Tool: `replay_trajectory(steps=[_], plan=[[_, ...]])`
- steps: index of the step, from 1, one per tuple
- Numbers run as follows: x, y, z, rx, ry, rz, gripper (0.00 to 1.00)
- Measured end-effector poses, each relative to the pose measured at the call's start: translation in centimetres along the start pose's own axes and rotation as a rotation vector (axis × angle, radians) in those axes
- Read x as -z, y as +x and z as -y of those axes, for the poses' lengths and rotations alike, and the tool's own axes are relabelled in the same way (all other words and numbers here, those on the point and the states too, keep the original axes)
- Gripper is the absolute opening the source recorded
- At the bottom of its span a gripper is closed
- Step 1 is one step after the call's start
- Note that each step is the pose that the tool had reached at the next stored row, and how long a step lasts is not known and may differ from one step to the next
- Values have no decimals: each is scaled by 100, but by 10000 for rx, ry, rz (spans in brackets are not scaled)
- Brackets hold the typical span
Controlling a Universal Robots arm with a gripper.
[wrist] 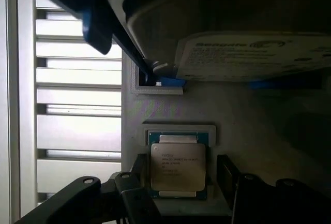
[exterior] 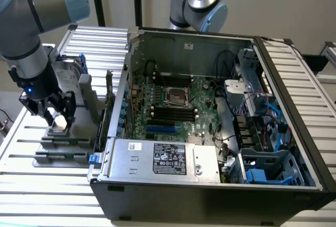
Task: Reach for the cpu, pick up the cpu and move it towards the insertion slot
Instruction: 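Pick up the cpu and move it towards the insertion slot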
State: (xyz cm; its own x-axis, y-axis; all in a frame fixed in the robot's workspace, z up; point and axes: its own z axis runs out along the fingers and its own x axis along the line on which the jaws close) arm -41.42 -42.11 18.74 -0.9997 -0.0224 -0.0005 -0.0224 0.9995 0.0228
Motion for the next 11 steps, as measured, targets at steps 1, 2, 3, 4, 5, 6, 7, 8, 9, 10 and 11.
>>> replay_trajectory(steps=[1,2,3,4,5,6,7,8,9,10,11], plan=[[-3,0,-1,-1,0,-16,65],[-7,0,-3,-1,-1,-30,65],[-10,0,-4,-2,-2,-47,65],[-11,1,-4,-2,-1,-61,65],[-11,1,-5,-3,0,-66,65],[-13,1,-7,-3,-1,-67,65],[-14,0,-9,-3,-2,-66,65],[-14,0,-12,-3,-1,-67,65],[-14,0,-14,-3,0,-67,65],[-14,0,-17,-3,1,-68,65],[-14,0,-18,-2,2,-68,65]])
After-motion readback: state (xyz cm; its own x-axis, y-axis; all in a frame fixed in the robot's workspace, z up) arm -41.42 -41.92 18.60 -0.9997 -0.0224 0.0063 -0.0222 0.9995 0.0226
